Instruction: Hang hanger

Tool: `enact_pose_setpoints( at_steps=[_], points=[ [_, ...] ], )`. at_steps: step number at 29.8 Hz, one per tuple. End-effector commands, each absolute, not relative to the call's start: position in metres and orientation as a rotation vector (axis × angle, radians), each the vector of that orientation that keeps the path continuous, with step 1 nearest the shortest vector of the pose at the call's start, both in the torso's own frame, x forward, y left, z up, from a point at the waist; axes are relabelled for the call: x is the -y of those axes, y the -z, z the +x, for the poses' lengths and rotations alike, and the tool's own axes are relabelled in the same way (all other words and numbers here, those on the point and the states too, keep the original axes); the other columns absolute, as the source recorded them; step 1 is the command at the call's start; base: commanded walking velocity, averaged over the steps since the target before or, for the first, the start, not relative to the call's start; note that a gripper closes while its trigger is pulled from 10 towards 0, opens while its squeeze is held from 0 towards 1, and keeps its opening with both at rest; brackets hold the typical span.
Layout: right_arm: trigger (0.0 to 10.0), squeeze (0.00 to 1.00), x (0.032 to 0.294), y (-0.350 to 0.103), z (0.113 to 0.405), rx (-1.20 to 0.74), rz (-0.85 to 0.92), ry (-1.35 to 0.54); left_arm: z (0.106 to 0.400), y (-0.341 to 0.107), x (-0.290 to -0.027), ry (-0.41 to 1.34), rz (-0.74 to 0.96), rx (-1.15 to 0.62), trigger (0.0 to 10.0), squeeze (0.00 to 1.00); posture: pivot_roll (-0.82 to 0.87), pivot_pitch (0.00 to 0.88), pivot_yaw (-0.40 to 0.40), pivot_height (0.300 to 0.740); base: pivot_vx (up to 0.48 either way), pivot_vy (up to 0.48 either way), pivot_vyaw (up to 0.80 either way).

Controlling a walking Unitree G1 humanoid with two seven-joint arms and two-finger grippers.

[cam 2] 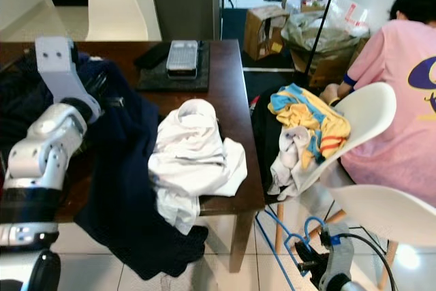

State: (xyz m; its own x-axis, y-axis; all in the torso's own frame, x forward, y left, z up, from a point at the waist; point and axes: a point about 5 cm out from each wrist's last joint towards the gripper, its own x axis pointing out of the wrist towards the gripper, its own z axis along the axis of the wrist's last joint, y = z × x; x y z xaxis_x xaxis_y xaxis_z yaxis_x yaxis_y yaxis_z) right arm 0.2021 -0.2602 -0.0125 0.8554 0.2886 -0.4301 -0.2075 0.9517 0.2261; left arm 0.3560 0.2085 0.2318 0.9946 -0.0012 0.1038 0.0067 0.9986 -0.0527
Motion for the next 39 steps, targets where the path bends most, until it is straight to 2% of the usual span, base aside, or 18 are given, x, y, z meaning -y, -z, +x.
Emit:
enact_pose_setpoints(
  at_steps=[1, 3, 5, 6, 8, 14, 15, 16, 18, 21, 22, 27, 28, 32, 34, 39],
  points=[
    [10.0, 0.00, 0.261, 0.016, 0.198, -0.494, 0.183, -0.250, 0.355, -0.217, -0.201, 0.031, -0.046, 0.048, 10.0, 0.00, 0.00, 0.112, -0.008, 0.740, 0.000, 0.000, 0.00],
    [10.0, 0.00, 0.261, 0.016, 0.197, -0.495, 0.182, -0.249, 0.351, -0.207, -0.180, 0.140, -0.063, 0.044, 10.0, 0.00, 0.00, 0.108, -0.006, 0.740, 0.000, 0.000, 0.00],
    [10.0, 0.00, 0.261, 0.016, 0.197, -0.495, 0.182, -0.249, 0.351, -0.207, -0.180, 0.140, -0.063, 0.044, 10.0, 0.00, 0.00, 0.108, -0.006, 0.740, 0.000, 0.000, 0.00],
    [10.0, 0.00, 0.261, 0.016, 0.197, -0.494, 0.182, -0.248, 0.350, -0.210, -0.170, 0.202, -0.076, 0.070, 10.0, 1.00, -0.01, 0.106, -0.003, 0.740, 0.000, 0.000, 0.00],
    [10.0, 0.00, 0.261, 0.017, 0.196, -0.494, 0.182, -0.246, 0.349, -0.215, -0.163, 0.256, -0.075, 0.097, 10.0, 1.00, -0.01, 0.109, -0.001, 0.740, 0.000, 0.000, 0.00],
    [10.0, 0.00, 0.261, 0.017, 0.195, -0.492, 0.181, -0.245, 0.349, -0.225, -0.163, 0.272, -0.016, 0.123, 10.0, 1.00, -0.01, 0.115, -0.001, 0.740, 0.000, 0.000, 0.00],
    [10.0, 0.00, 0.261, 0.016, 0.194, -0.490, 0.181, -0.244, 0.350, -0.244, -0.184, 0.160, 0.223, 0.177, 10.0, 1.00, -0.01, 0.118, -0.002, 0.740, 0.000, 0.000, 0.00],
    [10.0, 0.00, 0.261, 0.016, 0.194, -0.490, 0.181, -0.244, 0.350, -0.244, -0.184, 0.160, 0.223, 0.177, 10.0, 1.00, -0.01, 0.118, -0.002, 0.740, 0.000, 0.000, 0.00],
    [10.0, 0.00, 0.262, 0.016, 0.195, -0.490, 0.181, -0.245, 0.349, -0.261, -0.199, 0.058, 0.395, 0.238, 10.0, 1.00, 0.00, 0.124, -0.005, 0.740, 0.000, 0.000, 0.00],
    [10.0, 0.00, 0.262, 0.016, 0.195, -0.489, 0.181, -0.245, 0.348, -0.267, -0.202, 0.037, 0.440, 0.256, 10.0, 1.00, 0.00, 0.124, -0.005, 0.740, 0.000, 0.000, 0.00],
    [10.0, 0.00, 0.262, 0.016, 0.195, -0.489, 0.181, -0.244, 0.346, -0.277, -0.205, 0.011, 0.577, 0.285, 10.0, 1.00, 0.00, 0.125, -0.004, 0.740, 0.000, 0.000, 0.00],
    [10.0, 0.00, 0.262, 0.016, 0.195, -0.488, 0.180, -0.244, 0.341, -0.291, -0.211, -0.047, 0.725, 0.325, 10.0, 1.00, 0.00, 0.125, -0.003, 0.740, 0.000, 0.000, 0.00],
    [10.0, 0.00, 0.263, 0.015, 0.195, -0.488, 0.180, -0.243, 0.339, -0.295, -0.220, -0.111, 0.664, 0.346, 10.0, 0.00, 0.00, 0.126, -0.004, 0.740, 0.000, 0.000, 0.00],
    [10.0, 0.00, 0.263, 0.015, 0.195, -0.486, 0.179, -0.241, 0.332, -0.301, -0.240, -0.234, 0.538, 0.375, 10.0, 0.00, 0.01, 0.126, -0.007, 0.740, 0.000, 0.000, 0.00],
    [10.0, 0.00, 0.264, 0.015, 0.195, -0.486, 0.179, -0.243, 0.329, -0.295, -0.254, -0.303, 0.424, 0.359, 10.0, 0.00, 0.01, 0.126, -0.009, 0.740, 0.000, 0.308, 0.00],
    [10.0, 0.00, 0.264, 0.015, 0.197, -0.487, 0.180, -0.244, 0.329, -0.279, -0.267, -0.344, 0.302, 0.297, 10.0, 0.00, 0.01, 0.125, -0.012, 0.740, 0.000, 0.418, 0.00]
  ],
)
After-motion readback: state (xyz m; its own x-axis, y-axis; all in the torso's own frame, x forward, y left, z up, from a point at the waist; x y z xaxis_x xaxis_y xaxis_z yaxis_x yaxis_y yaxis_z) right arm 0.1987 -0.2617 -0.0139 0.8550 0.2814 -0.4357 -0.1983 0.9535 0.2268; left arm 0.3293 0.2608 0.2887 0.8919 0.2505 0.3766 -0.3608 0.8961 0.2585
